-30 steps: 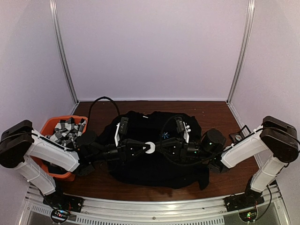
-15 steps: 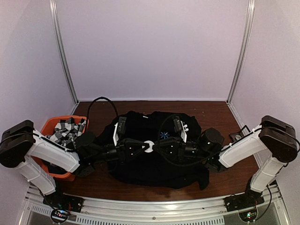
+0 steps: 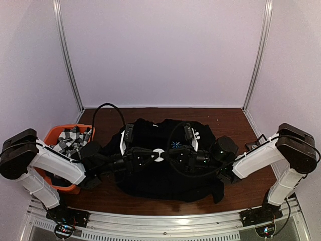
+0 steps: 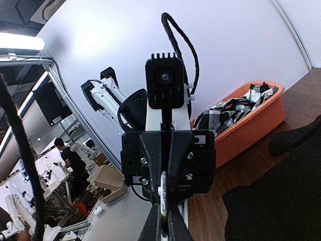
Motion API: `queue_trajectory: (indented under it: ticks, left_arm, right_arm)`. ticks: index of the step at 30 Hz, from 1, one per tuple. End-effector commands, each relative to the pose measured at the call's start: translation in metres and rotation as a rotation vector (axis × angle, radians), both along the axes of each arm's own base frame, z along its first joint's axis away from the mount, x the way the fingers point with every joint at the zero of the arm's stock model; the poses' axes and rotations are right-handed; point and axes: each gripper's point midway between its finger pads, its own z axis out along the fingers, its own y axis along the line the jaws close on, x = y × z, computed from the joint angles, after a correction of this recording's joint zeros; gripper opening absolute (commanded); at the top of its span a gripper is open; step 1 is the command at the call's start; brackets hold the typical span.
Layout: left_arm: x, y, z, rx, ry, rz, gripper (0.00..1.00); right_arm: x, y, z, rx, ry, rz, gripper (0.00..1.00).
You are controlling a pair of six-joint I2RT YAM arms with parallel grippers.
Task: Pin the brooch onto the clothing
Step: Pass from the left arm to the right, then open the brooch.
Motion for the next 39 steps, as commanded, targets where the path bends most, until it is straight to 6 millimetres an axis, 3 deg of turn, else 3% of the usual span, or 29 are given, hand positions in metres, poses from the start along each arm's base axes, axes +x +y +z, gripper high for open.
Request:
queue_trajectory:
  ticks: [1,7,9,10,12,20,25,31,39]
  left_arm:
    - [-0.001,0.004,0.007,-0.034,-0.016,0.001,0.24]
    - [0.004,0.017,0.023,0.039,-0.053,0.066,0.71]
    - [0.007,0.020,0.027,0.109,-0.066,0.102,0.78]
    - [0.009,0.023,0.023,0.164,-0.064,0.123,0.82]
    - [0.014,0.031,0.027,0.241,-0.086,0.178,0.96]
    - [0.017,0.031,0.016,0.569,-0.182,0.142,0.98]
    - [0.007,0.027,0.010,0.654,-0.279,0.041,0.97]
    - [-0.007,0.019,-0.002,0.709,-0.345,-0.100,0.98]
    - [-0.012,0.009,-0.007,0.725,-0.360,-0.178,0.94]
  right_arm:
    - [-0.005,0.003,0.022,0.057,-0.052,0.024,0.00]
    - [0.002,0.011,0.005,-0.155,-0.018,0.004,0.00]
    - [0.005,0.008,-0.004,-0.271,-0.042,-0.026,0.00]
    - [0.006,0.004,-0.018,-0.367,-0.035,-0.038,0.00]
    - [0.007,-0.003,-0.021,-0.459,-0.072,-0.059,0.00]
    - [-0.001,-0.016,-0.027,-0.603,-0.078,-0.030,0.00]
    - [-0.016,-0.014,-0.026,-0.590,-0.064,0.065,0.00]
    - [-0.030,-0.016,-0.006,-0.526,-0.090,0.124,0.00]
    - [-0.039,-0.011,-0.006,-0.485,-0.042,0.197,0.00]
